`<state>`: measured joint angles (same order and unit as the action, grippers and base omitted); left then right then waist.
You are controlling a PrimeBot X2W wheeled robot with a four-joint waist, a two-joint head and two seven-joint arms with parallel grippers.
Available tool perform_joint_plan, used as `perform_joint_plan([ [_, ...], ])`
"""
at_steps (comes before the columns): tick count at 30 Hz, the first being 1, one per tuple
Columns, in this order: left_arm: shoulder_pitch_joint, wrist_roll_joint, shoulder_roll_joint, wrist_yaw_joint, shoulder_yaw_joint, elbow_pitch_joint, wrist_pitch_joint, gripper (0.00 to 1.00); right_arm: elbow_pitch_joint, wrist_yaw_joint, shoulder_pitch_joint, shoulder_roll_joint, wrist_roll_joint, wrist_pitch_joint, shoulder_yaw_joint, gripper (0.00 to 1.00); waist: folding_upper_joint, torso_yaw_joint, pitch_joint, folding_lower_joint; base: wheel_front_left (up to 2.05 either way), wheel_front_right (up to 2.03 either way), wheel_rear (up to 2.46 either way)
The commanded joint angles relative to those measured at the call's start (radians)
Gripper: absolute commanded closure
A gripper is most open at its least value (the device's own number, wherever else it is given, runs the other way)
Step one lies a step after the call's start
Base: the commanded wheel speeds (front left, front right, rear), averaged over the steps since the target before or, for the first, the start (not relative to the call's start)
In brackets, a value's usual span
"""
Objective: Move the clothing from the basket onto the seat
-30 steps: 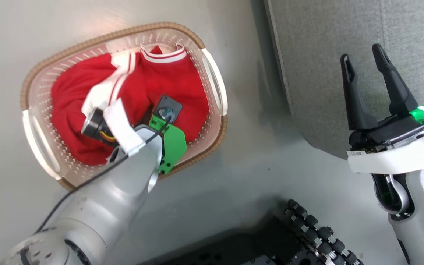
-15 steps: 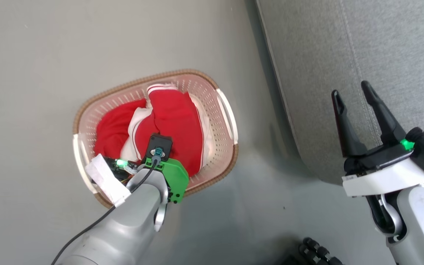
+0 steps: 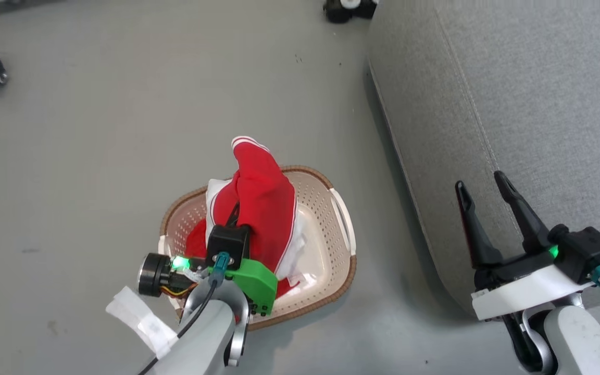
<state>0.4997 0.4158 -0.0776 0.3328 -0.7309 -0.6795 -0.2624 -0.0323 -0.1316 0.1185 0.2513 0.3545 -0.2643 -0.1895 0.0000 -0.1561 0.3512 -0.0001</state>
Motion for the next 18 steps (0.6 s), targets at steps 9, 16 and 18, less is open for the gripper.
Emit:
perform_joint_plan([
  [9,-0.192,-0.135,0.006,-0.106,0.219,0.217,-0.003,1.00,-0.035,0.002,-0.094,-0.057,-0.043,0.000,-0.007,0.00,0.0000,0.081,-0.268,0.0001,0.00,0.00,0.00],
  [16,-0.267,-0.195,0.014,-0.194,0.350,0.364,-0.003,1.00,-0.042,0.002,-0.152,-0.098,-0.072,0.000,0.000,0.00,0.0000,0.098,-0.351,0.0001,0.00,0.00,0.00],
  [18,-0.274,-0.208,0.015,-0.210,0.378,0.402,-0.003,1.00,-0.043,0.002,-0.167,-0.106,-0.077,0.000,0.002,0.00,0.0000,0.101,-0.369,0.0001,0.00,0.00,0.00],
])
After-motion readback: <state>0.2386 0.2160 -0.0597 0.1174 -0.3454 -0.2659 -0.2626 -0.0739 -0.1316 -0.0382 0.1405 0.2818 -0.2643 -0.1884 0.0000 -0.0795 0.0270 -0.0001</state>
